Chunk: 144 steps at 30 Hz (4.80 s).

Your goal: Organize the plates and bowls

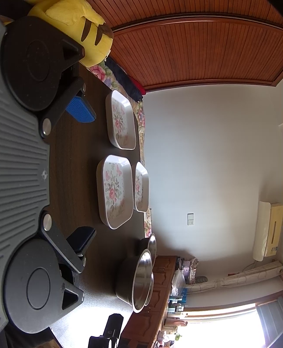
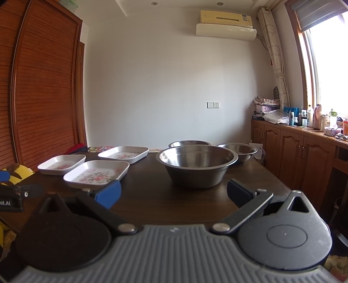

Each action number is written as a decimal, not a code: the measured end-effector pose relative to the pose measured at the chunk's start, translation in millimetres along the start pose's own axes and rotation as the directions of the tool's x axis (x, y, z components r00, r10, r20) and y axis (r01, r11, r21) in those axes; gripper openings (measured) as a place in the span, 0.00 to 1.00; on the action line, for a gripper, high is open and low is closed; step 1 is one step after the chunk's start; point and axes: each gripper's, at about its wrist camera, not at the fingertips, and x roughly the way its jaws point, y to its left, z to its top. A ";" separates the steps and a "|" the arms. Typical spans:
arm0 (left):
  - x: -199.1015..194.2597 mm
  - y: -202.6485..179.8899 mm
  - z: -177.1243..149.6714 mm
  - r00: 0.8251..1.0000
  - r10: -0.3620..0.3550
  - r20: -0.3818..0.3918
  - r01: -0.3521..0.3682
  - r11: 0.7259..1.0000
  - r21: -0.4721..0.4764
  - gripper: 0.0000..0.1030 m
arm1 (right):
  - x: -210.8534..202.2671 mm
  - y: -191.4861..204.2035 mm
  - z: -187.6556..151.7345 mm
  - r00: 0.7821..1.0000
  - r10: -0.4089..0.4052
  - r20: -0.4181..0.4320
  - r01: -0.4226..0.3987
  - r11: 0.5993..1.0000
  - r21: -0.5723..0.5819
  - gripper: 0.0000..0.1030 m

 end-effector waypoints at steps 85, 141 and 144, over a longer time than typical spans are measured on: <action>87.9 44.6 47.2 0.990 -0.039 -0.135 0.046 0.998 0.051 0.95 | 114.1 47.4 42.9 0.934 0.312 -0.175 -0.331 0.939 -0.091 0.88; 186.8 54.4 45.9 0.927 -0.201 -0.318 0.214 0.977 0.007 0.36 | 193.7 87.8 32.2 0.854 0.285 -0.435 -0.400 0.894 -0.200 0.41; 188.5 53.8 46.3 0.927 -0.199 -0.319 0.212 0.977 0.006 0.36 | 194.7 87.2 32.6 0.858 0.275 -0.433 -0.389 0.899 -0.201 0.41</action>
